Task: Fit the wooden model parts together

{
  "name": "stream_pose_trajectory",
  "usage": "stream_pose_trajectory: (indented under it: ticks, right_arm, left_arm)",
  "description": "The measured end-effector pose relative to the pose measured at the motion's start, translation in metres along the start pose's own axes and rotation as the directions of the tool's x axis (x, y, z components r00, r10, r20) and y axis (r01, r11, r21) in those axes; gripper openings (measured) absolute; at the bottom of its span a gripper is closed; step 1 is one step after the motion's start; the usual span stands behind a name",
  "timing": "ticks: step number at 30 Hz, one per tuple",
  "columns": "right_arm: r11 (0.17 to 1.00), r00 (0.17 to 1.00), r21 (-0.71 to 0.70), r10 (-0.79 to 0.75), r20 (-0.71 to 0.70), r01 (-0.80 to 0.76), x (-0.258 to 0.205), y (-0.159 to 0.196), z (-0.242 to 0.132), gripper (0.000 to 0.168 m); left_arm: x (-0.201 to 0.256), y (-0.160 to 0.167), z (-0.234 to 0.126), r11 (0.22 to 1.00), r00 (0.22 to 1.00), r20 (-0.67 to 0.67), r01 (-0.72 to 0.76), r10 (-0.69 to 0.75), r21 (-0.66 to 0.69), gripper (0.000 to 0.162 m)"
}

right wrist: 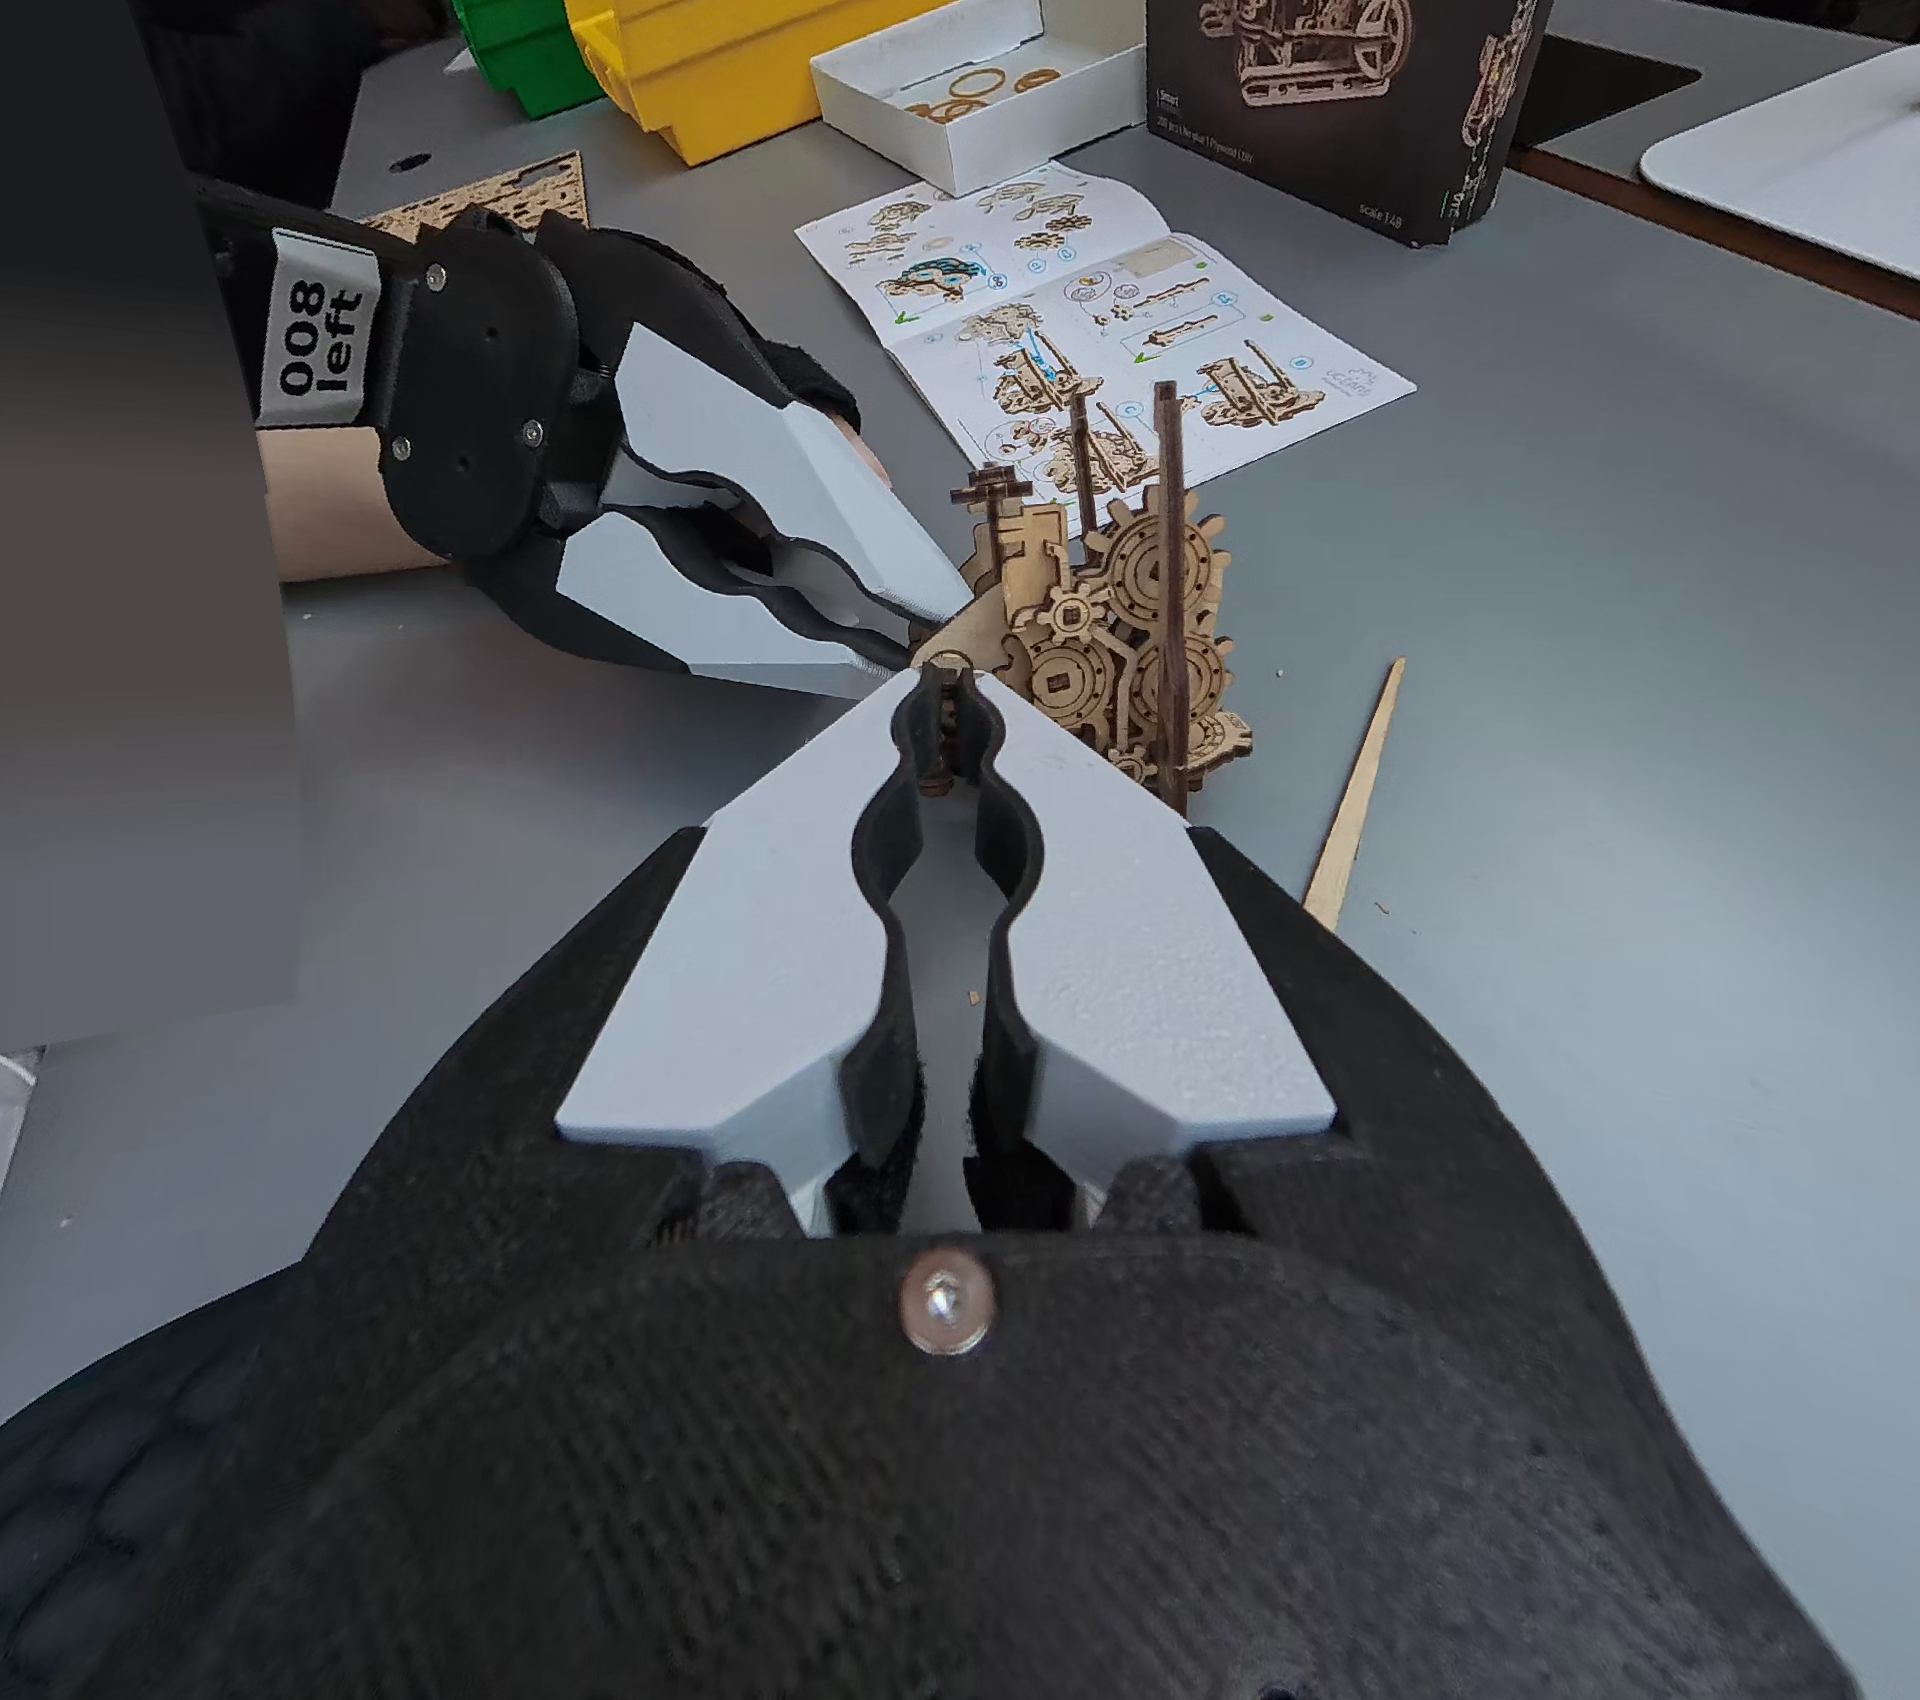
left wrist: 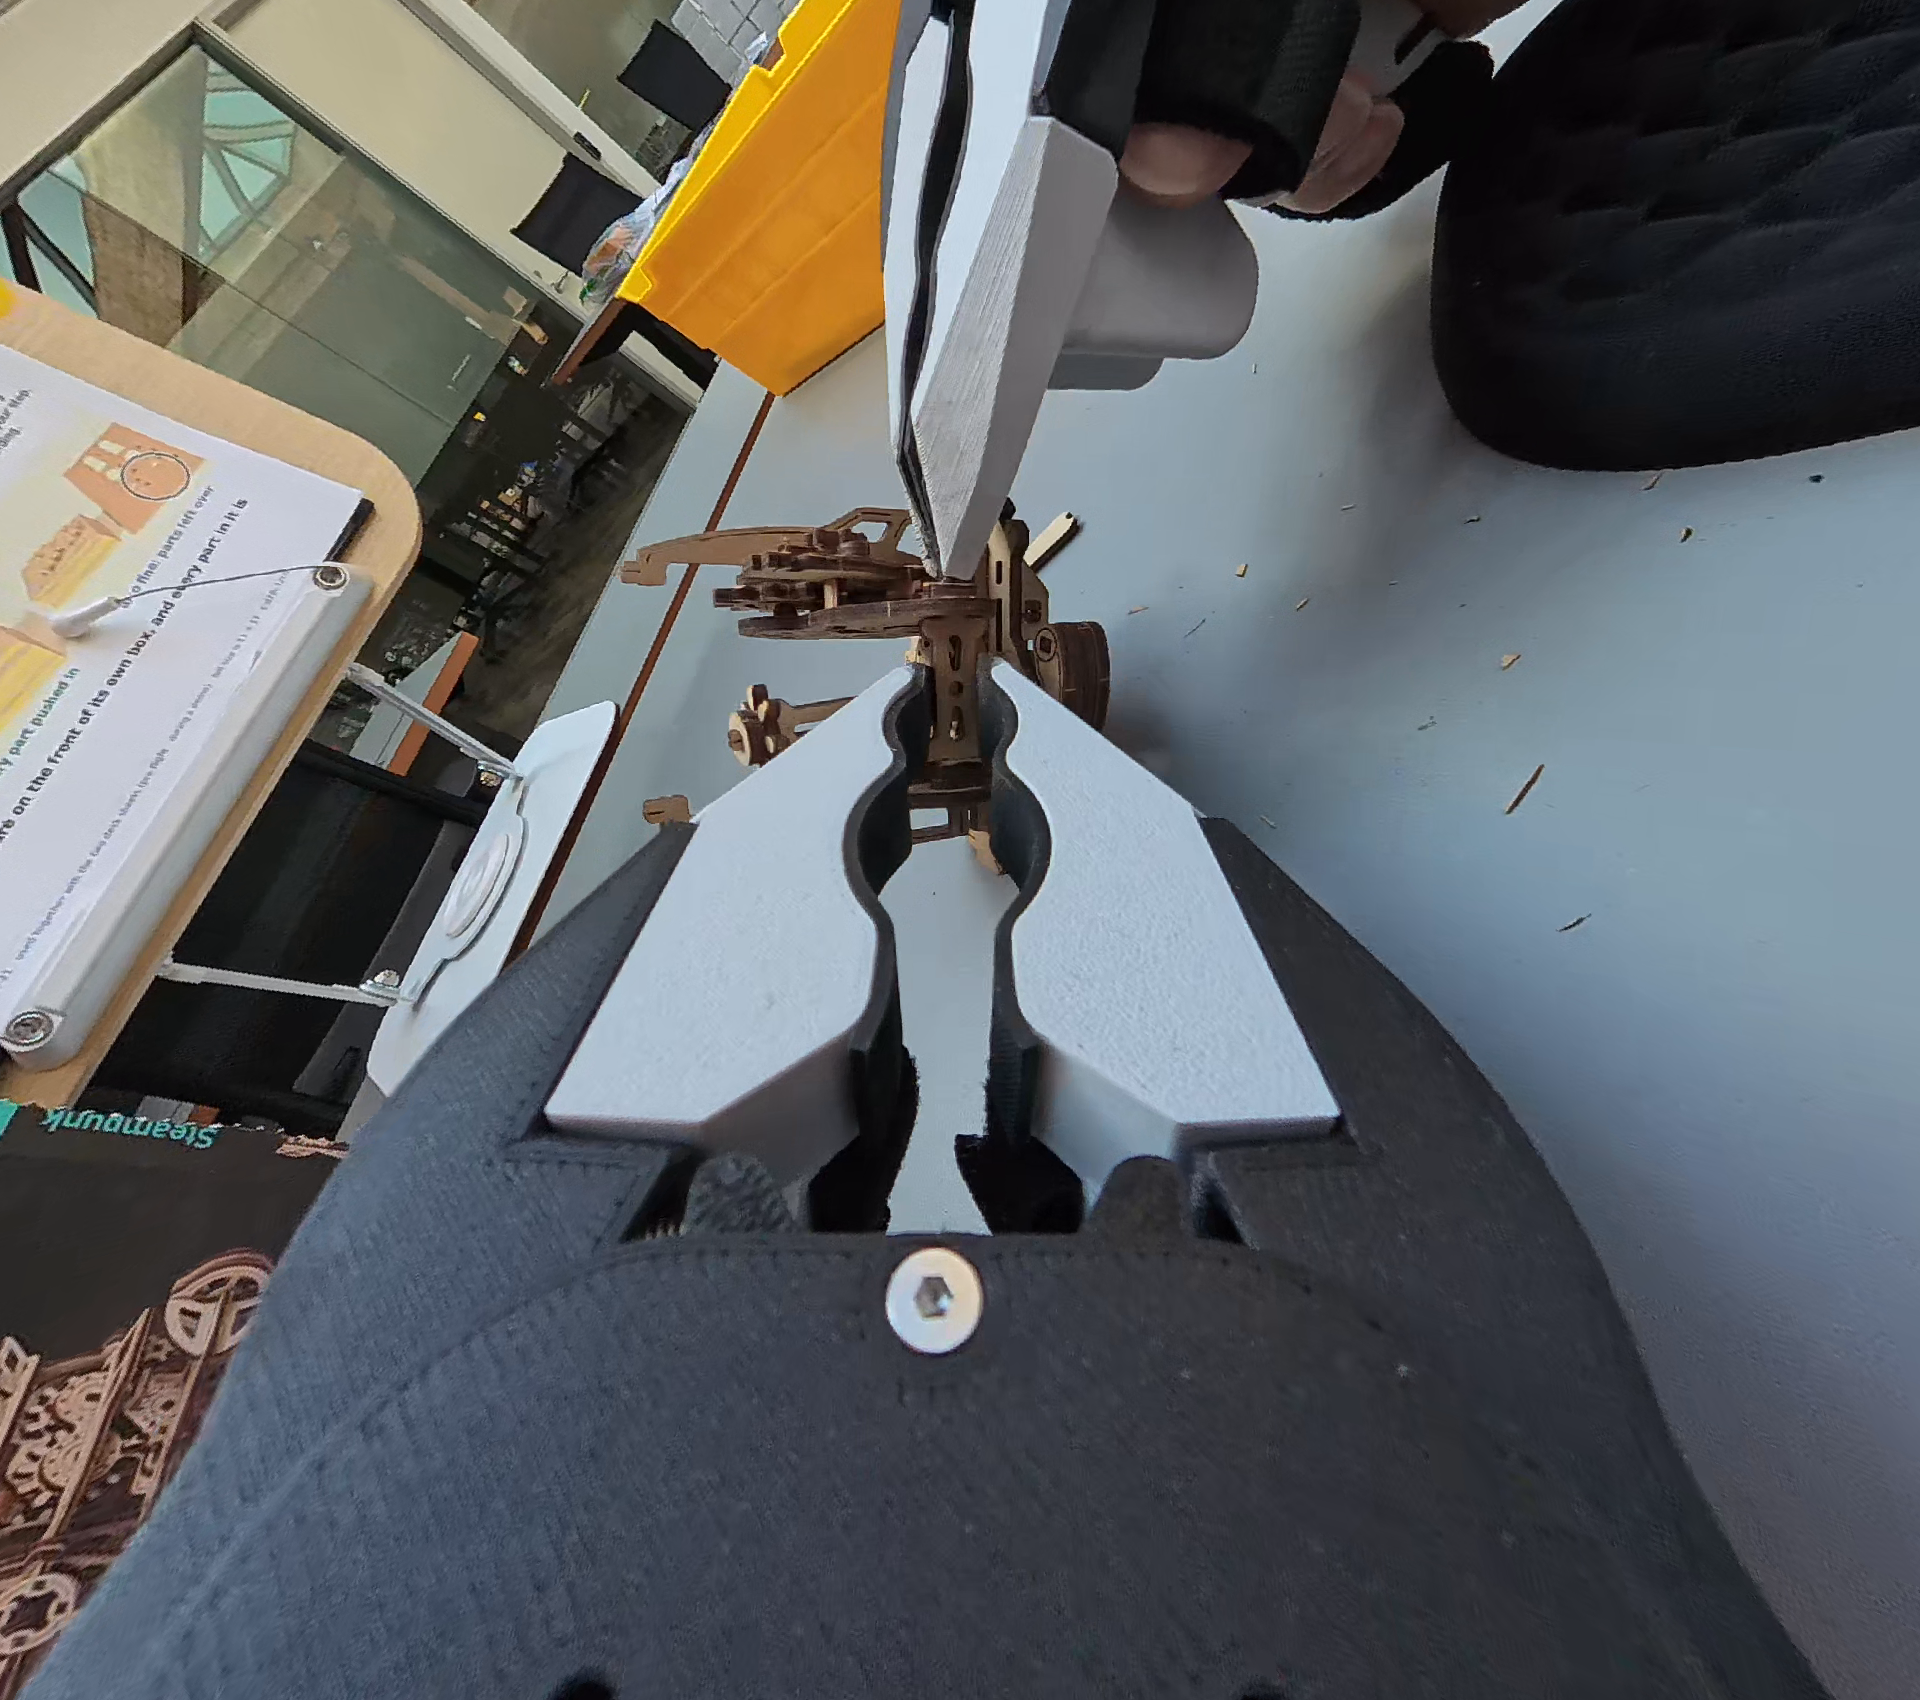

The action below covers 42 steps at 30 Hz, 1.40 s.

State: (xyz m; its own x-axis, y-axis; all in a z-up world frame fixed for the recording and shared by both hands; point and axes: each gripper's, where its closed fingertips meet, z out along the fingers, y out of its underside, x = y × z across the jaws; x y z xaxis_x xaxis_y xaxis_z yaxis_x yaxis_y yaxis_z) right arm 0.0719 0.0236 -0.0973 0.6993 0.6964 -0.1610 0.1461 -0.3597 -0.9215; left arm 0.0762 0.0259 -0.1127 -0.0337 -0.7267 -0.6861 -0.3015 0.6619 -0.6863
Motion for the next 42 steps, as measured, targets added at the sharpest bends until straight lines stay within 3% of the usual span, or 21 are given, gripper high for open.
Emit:
stream_pose_trajectory:
  ticks: [7, 16, 24, 32, 35, 38, 42]
  right_arm:
    - [1.0, 1.0, -0.006, 0.002, 0.008, -0.002, 0.0, 0.002, 0.002, 0.001]
    - [0.998, 0.999, 0.028, 0.046, 0.027, -0.047, 0.003, -0.002, -0.002, 0.0]
    - [0.989, 0.983, 0.038, 0.134, 0.122, -0.14, 0.0, -0.003, -0.004, 0.0]
    - [0.999, 0.997, -0.013, -0.047, 0.061, 0.048, -0.001, 0.0, -0.009, 0.002]
    - [0.988, 0.988, 0.016, -0.152, -0.022, 0.152, 0.002, -0.012, -0.017, 0.0]
    - [0.987, 0.99, -0.08, -0.139, -0.011, 0.137, 0.0, 0.007, -0.005, 0.0]
    - [0.993, 0.992, 0.01, -0.113, -0.059, 0.114, 0.007, -0.01, -0.017, 0.0]
  left_arm:
    - [0.001, 0.0, 0.001, 0.996, 0.996, 0.022, -0.085, 0.086, -0.023, 0.006]
    - [0.0, 0.002, 0.002, 0.997, 0.996, 0.042, -0.077, 0.079, -0.029, 0.008]
    - [0.001, -0.001, -0.001, 1.0, 1.0, -0.019, 0.004, -0.004, -0.001, 0.005]
    - [0.007, 0.0, 0.002, 1.0, 0.999, -0.042, 0.001, -0.002, -0.024, 0.005]
    - [0.006, -0.001, 0.001, 1.0, 0.999, -0.039, 0.003, -0.003, -0.019, 0.005]
    - [0.01, 0.0, 0.002, 1.0, 0.998, -0.057, 0.002, -0.003, -0.027, 0.005]
    - [0.008, -0.007, -0.002, 1.0, 0.999, -0.037, 0.0, 0.001, 0.026, 0.005]
